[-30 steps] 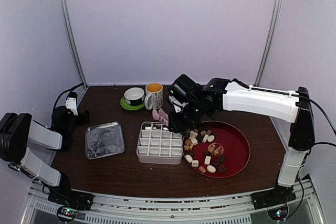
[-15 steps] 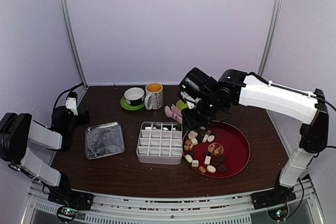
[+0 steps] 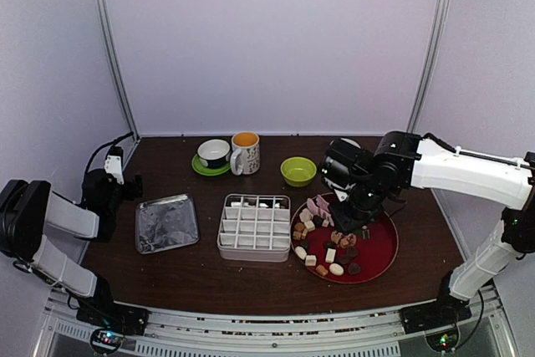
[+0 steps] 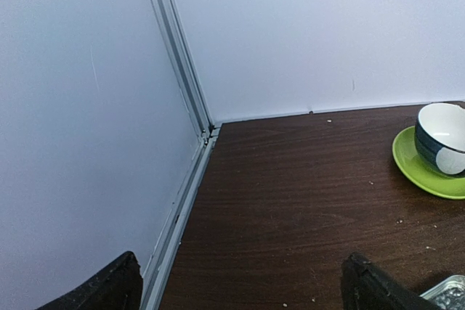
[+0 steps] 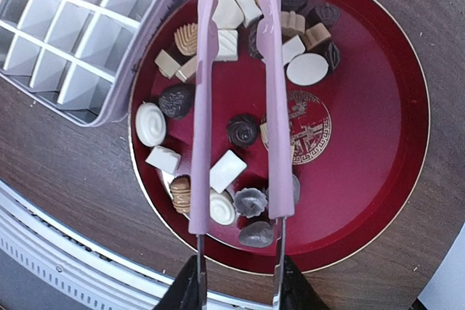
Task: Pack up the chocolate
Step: Pick up the fake chocolate from the plate.
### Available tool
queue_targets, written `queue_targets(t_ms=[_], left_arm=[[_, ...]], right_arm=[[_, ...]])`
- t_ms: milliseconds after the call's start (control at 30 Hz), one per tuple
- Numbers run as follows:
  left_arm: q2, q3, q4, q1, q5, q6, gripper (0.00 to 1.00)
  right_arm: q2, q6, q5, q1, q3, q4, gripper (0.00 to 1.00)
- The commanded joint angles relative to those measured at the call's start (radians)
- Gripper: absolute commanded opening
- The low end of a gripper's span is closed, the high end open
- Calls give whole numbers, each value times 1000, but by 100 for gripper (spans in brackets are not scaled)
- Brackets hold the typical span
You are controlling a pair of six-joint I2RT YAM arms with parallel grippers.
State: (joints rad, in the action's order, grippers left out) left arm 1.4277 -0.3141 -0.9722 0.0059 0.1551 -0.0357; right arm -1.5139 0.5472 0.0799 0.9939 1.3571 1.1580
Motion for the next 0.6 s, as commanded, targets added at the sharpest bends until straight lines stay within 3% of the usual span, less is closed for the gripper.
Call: queue_targets(t_ms=[0, 300, 567], left_arm=[[-3, -8, -57, 8, -10, -10, 98], [-3, -8, -56, 8, -10, -9, 98], [-3, -8, -57, 7, -10, -10, 98]], right_arm=[[29, 54, -3, 5, -54, -32, 31], [59, 116, -153, 12, -132, -155, 33], [41, 142, -171, 24, -150, -177, 34]])
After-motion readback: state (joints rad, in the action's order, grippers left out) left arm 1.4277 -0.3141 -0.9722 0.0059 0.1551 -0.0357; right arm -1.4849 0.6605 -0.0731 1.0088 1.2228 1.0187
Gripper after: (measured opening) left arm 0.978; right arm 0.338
